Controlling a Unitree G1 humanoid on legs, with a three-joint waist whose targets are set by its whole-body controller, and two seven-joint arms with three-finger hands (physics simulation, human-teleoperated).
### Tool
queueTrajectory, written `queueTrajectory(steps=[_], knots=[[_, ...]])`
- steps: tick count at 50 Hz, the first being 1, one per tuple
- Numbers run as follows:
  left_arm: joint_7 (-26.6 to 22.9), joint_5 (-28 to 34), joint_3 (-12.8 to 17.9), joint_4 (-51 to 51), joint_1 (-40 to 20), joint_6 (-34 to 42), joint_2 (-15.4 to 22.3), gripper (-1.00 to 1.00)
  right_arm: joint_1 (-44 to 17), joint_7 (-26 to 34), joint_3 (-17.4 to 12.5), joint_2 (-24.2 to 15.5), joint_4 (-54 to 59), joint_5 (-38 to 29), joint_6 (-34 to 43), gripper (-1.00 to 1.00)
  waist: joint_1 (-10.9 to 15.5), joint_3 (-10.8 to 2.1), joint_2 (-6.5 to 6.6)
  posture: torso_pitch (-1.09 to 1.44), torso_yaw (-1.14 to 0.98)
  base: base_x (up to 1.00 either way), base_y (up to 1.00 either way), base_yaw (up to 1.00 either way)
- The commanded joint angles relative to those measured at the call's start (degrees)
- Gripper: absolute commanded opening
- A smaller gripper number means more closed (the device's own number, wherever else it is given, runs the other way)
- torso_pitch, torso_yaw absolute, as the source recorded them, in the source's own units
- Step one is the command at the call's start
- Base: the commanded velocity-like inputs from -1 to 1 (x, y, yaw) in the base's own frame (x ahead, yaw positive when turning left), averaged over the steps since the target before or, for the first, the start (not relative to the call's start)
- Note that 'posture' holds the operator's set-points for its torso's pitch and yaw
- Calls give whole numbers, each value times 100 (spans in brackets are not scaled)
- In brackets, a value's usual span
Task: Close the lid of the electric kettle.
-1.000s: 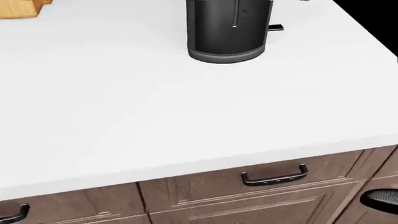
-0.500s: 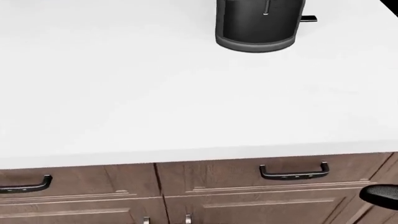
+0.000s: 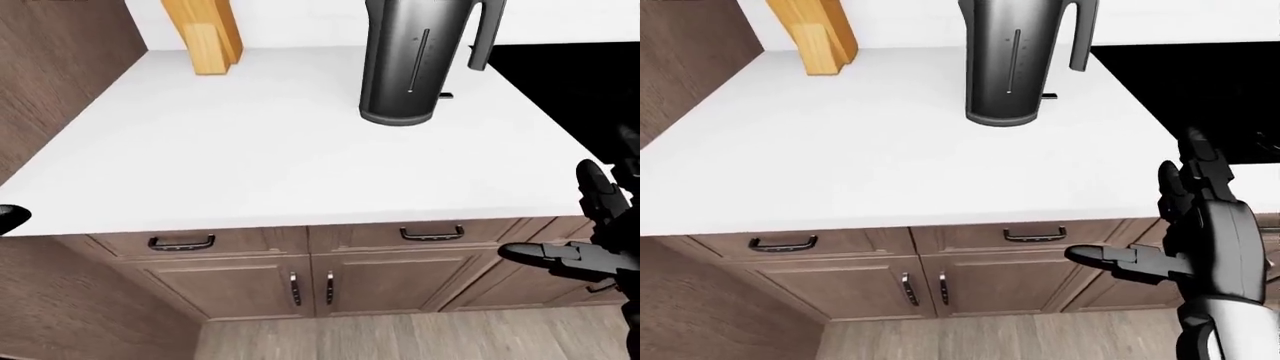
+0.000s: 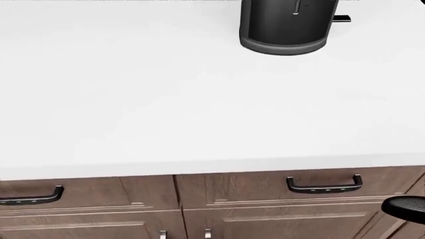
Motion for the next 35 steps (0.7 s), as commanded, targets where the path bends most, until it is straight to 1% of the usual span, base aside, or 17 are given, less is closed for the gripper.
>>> queueTrajectory(steps=[1, 4, 10, 17, 18, 21, 35], knots=[[-4, 22, 76, -96, -68, -156, 123, 100, -70, -36, -41, -75, -148, -26, -167, 97, 1, -79, 16, 0, 0, 2, 0, 0], [-31, 71, 49, -78, -68, -187, 101, 100, -63, -28, -30, -69, -148, -44, -179, 96, -3, -59, 18, 0, 0, 3, 0, 0], [-53, 67, 89, -69, -71, -176, 111, 100, -61, 47, -48, -43, -148, -111, -198, 96, -9, -54, 20, 0, 0, 4, 0, 0], [-56, 74, 87, -62, -67, -194, 103, 100, -64, 50, -67, -51, -148, -95, -197, 96, -16, -60, 20, 0, 0, 3, 0, 0], [-73, 131, 34, -53, -47, -243, 68, 100, -62, 58, -62, -44, -148, -112, -198, 97, -17, -54, 19, 0, 0, 4, 0, 0], [-77, 118, 60, -52, -63, -215, 77, 100, -82, 90, -67, -31, -148, -142, -189, 96, -19, -53, 18, 0, 0, 3, 0, 0], [-79, 112, 72, -48, -64, -197, 85, 100, -75, 17, -69, -65, -148, -68, -172, 96, -27, -34, 15, 0, 0, 4, 0, 0]])
